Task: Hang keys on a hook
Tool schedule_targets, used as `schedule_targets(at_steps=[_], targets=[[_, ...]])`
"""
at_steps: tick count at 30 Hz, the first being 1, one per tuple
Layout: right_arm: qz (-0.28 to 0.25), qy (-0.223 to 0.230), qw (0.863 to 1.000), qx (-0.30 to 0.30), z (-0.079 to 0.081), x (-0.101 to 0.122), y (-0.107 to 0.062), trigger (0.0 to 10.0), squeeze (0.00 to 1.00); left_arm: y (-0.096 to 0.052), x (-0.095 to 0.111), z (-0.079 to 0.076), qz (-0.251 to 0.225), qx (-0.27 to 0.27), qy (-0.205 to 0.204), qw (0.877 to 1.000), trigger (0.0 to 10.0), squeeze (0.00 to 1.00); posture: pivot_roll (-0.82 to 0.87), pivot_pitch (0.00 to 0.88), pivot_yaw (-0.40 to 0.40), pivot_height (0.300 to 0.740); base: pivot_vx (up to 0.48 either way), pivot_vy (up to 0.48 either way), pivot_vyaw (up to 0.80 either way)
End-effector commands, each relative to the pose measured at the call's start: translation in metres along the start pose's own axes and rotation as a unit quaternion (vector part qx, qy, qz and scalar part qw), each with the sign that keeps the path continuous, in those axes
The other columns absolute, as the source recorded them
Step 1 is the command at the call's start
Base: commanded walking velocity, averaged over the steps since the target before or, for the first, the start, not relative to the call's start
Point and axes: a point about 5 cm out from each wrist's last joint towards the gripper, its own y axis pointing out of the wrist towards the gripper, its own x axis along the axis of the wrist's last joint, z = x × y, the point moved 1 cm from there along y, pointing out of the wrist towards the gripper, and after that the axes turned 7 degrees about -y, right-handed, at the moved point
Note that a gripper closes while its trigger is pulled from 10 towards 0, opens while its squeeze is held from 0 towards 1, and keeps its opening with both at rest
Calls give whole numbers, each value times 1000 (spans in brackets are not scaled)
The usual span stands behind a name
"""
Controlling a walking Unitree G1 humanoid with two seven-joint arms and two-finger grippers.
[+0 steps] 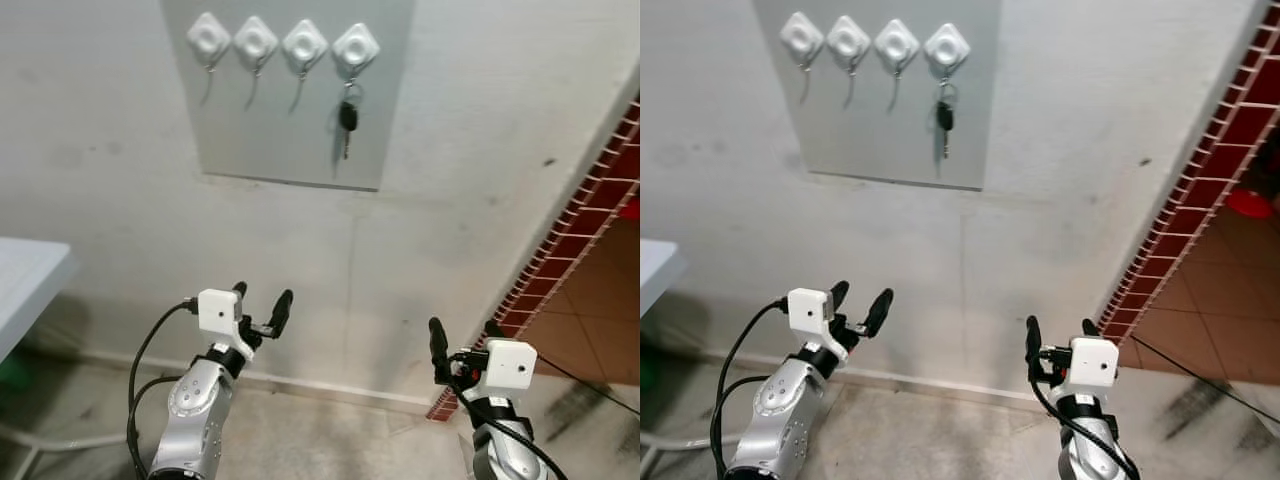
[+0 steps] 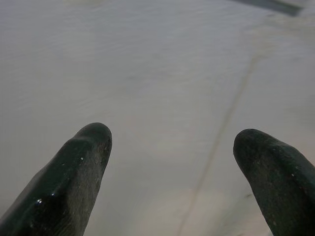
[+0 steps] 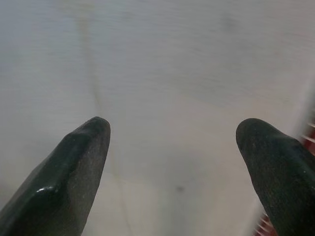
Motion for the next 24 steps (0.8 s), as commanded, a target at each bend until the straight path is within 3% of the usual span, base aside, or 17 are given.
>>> schedule_targets(at_steps=[1,24], targets=[[0,-4,1000,6,2,-1,0,10000,0,-1,0,3,2,5,6,1000,10000,0,-67,31,2,714,0,0,800],[-2,-13,1000,26,1,0,3,10000,0,8,7,8,-11,13,3,1000,10000,0,-60,5,-22,714,0,0,800]])
